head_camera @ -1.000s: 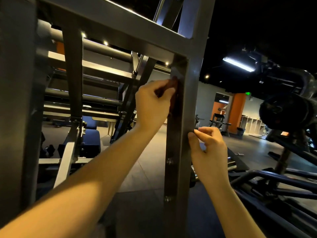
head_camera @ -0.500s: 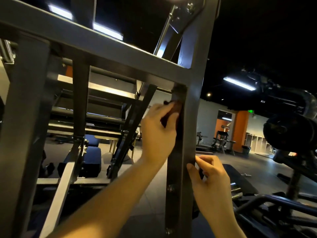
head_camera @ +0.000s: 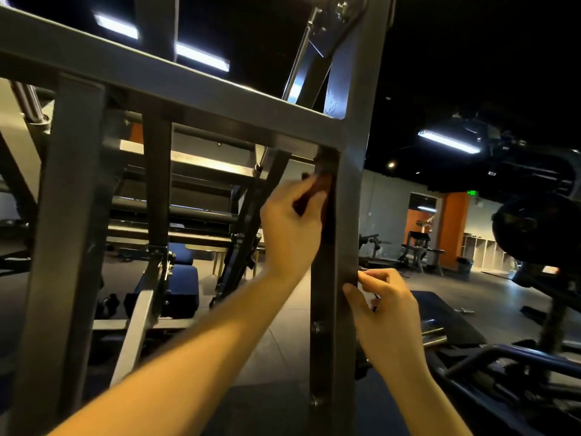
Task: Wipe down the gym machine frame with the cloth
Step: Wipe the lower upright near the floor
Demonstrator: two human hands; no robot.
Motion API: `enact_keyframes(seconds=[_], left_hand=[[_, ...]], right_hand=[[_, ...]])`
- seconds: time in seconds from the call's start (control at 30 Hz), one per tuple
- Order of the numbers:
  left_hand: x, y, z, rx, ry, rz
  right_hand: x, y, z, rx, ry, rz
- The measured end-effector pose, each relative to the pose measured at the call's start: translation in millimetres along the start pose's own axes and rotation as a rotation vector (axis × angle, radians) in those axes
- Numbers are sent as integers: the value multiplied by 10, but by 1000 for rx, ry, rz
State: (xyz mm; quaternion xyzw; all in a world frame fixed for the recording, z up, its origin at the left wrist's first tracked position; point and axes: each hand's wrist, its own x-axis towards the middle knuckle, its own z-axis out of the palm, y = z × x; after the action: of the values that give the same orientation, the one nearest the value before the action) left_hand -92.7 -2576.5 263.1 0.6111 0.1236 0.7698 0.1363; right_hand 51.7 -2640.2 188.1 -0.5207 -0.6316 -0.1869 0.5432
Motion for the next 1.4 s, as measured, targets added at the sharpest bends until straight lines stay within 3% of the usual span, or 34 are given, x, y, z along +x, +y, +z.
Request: enact_keyframes(seconds=[0.17,0.3,0.47,0.57,0.73,0.87,0.97,1.2,1.33,1.4], left_hand=[[-812,-153,-241,52,-151,-207],[-695,11,-343,87,-296,-213],[-44,61,-166,103,-119,-128],[-115,-59,-156,116,-86,-183],[-627,-171,-246,59,-152,-416],[-845,-152,-406,216,-321,-462],[-946,-41,-549,204,-429,-521],[-1490,80,-982,198,-468,-560],[-1890,10,-1141,184,-510,-667],[-2087,-56,-1178,169,-538,-735]], right_hand=[[-123,-94,49,85,87,70],[-127,-119,28,122,75,70],[-205,-90,43,273,26,165],[-267,-23,79,198,-37,125],[-327,-51,120,257,10,139],[-404,-53,100,249,-23,138],[-479,-15,64,297,-2,129],[-1177,-12,98,472,70,180],[-1762,68,248,609,-117,275],[-1954,78,306,776,-241,413]])
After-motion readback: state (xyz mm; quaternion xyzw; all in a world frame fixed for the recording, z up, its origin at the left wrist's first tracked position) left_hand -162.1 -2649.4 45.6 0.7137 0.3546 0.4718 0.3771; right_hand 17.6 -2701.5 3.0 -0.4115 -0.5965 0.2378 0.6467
